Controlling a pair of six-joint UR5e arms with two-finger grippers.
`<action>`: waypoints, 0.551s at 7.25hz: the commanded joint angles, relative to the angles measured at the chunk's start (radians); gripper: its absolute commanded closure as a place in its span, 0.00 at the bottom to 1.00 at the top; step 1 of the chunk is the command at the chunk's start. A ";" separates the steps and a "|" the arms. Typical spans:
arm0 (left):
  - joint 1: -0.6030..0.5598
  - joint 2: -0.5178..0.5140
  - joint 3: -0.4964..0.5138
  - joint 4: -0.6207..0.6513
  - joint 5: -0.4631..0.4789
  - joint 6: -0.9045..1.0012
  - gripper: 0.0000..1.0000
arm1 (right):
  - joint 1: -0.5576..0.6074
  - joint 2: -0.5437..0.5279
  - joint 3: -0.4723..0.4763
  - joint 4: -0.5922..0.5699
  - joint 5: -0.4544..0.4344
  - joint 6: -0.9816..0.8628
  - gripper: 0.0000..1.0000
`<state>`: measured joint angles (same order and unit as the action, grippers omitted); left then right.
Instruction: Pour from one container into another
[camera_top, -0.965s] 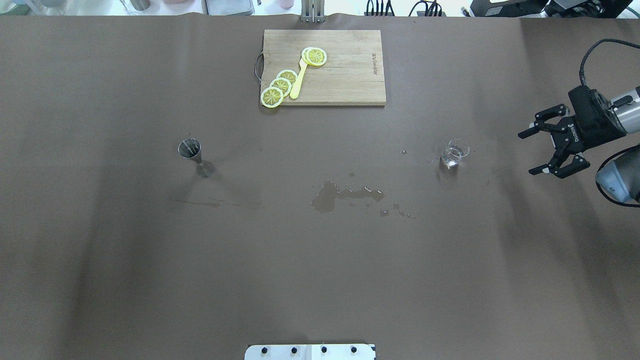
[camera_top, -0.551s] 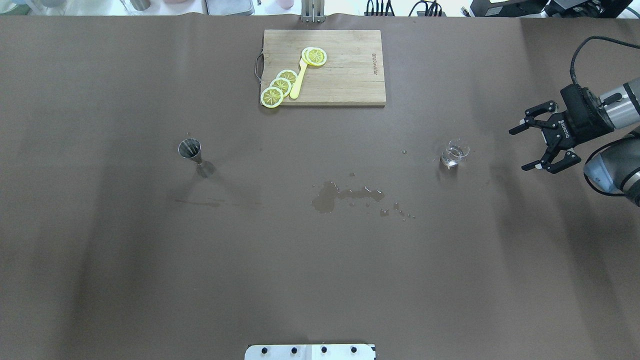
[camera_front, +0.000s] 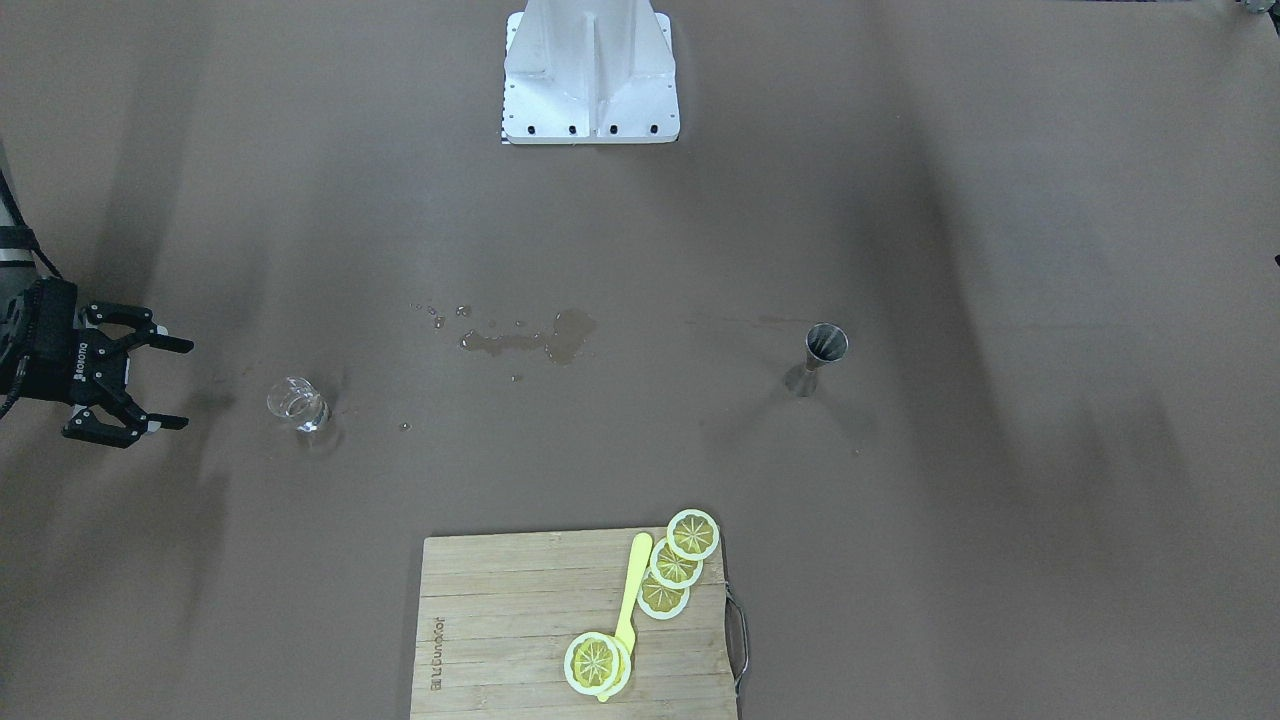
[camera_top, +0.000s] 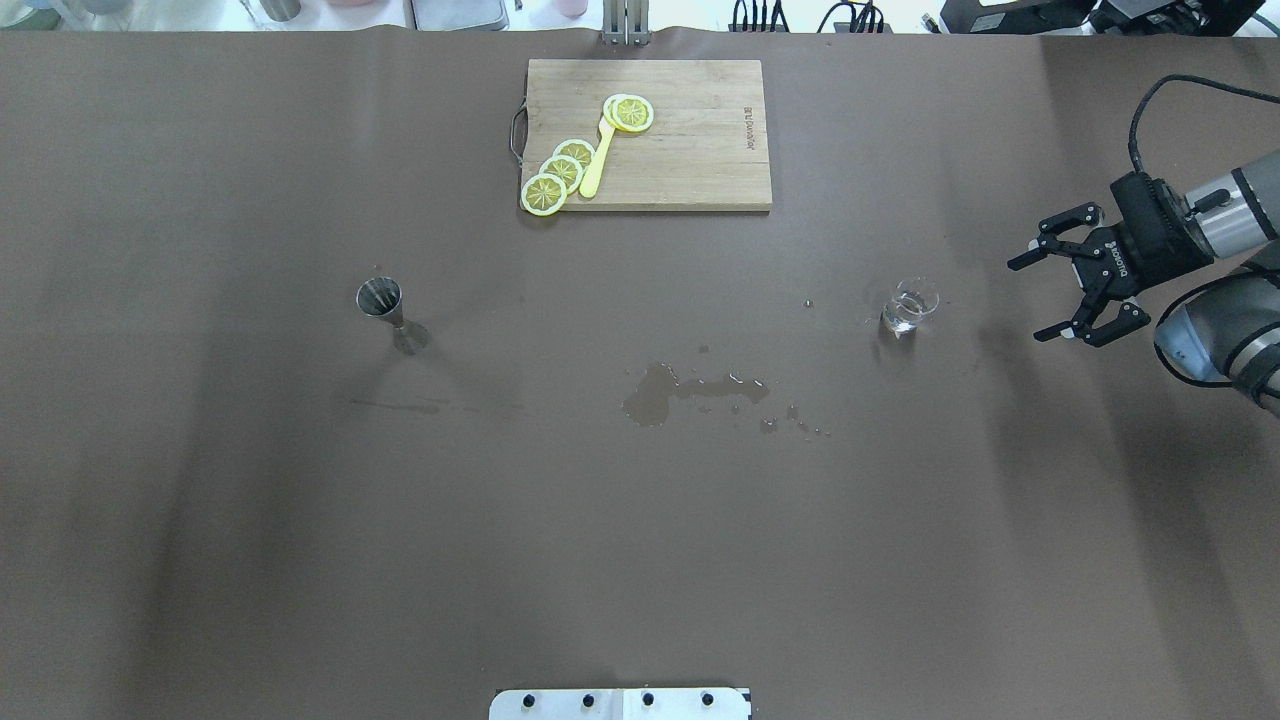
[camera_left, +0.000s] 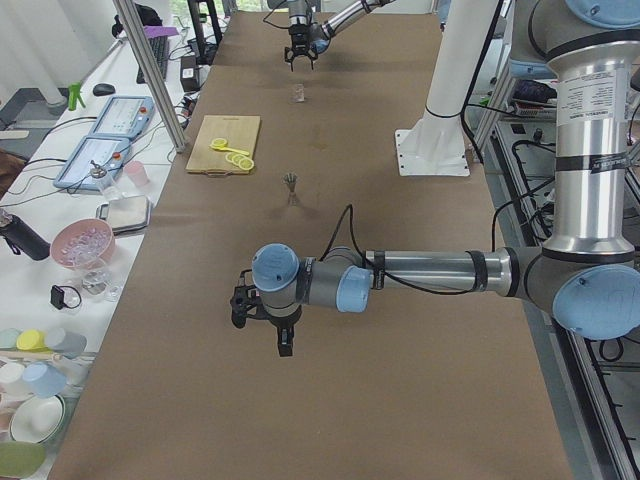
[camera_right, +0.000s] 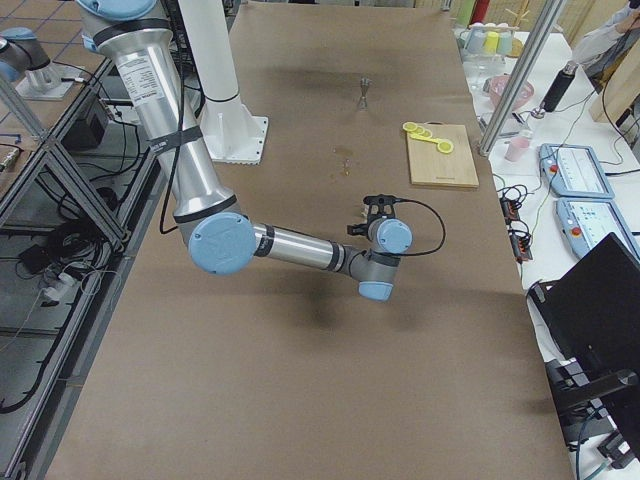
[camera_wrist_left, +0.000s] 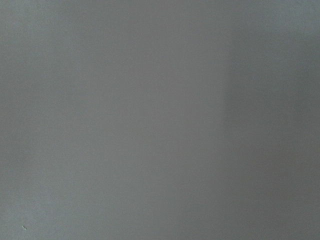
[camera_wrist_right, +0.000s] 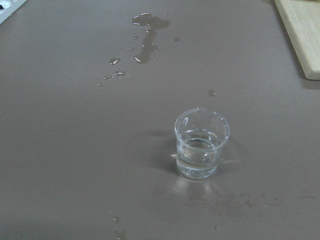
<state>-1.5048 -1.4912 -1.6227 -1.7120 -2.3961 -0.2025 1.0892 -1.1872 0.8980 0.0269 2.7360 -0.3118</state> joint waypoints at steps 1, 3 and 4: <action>0.000 -0.001 0.004 0.000 0.000 0.000 0.01 | -0.009 0.024 -0.037 0.016 -0.013 0.000 0.00; 0.002 -0.010 0.007 0.002 0.000 0.000 0.01 | -0.015 0.026 -0.034 0.010 -0.038 0.034 0.00; 0.003 -0.020 0.004 0.043 0.002 -0.002 0.01 | -0.020 0.031 -0.028 0.010 -0.056 0.058 0.00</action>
<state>-1.5033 -1.5011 -1.6171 -1.7004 -2.3957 -0.2028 1.0744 -1.1608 0.8645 0.0378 2.6994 -0.2823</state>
